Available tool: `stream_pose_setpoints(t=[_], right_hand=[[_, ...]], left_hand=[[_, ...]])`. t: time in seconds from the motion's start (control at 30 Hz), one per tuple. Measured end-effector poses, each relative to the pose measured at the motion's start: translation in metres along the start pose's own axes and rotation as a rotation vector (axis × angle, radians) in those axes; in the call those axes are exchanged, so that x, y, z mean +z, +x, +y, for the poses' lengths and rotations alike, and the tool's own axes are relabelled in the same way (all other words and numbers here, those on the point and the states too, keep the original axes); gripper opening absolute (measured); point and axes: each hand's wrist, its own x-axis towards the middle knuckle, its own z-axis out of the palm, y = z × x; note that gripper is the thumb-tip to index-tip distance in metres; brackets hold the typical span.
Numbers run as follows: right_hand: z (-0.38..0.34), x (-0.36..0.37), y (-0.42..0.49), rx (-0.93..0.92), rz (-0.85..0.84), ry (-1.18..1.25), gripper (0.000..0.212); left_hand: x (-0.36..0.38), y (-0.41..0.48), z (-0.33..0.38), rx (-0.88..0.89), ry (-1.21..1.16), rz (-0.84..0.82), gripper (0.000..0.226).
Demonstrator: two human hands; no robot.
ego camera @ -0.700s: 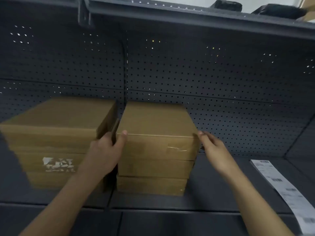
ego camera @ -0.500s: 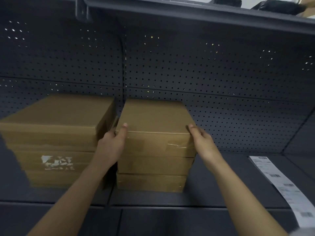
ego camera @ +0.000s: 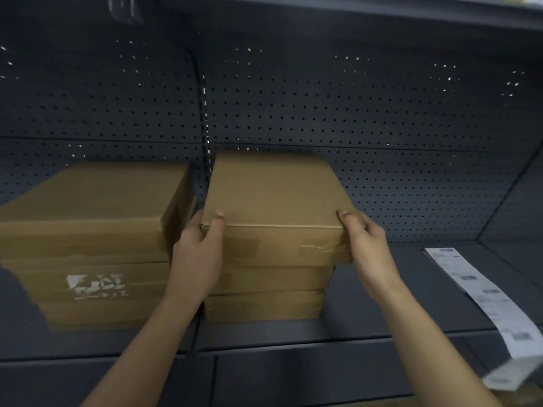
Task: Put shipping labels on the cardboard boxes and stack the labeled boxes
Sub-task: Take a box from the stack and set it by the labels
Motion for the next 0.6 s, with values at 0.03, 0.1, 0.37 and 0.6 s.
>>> stream_pose_setpoints(t=[0.03, 0.1, 0.37, 0.6], right_hand=[[0.000, -0.006, -0.004, -0.004, 0.029, 0.002, 0.061], [0.000, -0.018, -0.014, -0.012, 0.086, 0.000, 0.076], [0.013, -0.083, -0.044, -0.045, 0.320, 0.018, 0.044], [0.043, -0.151, -0.024, -0.057, 0.364, 0.031, 0.017]], left_hand=[[0.001, -0.001, -0.002, 0.018, -0.010, -0.003, 0.066], [0.007, -0.005, -0.001, 0.084, -0.044, -0.019, 0.068], [0.064, -0.033, 0.006, 0.247, -0.136, -0.182, 0.052], [0.143, -0.058, 0.002, 0.221, -0.106, -0.213, 0.052]])
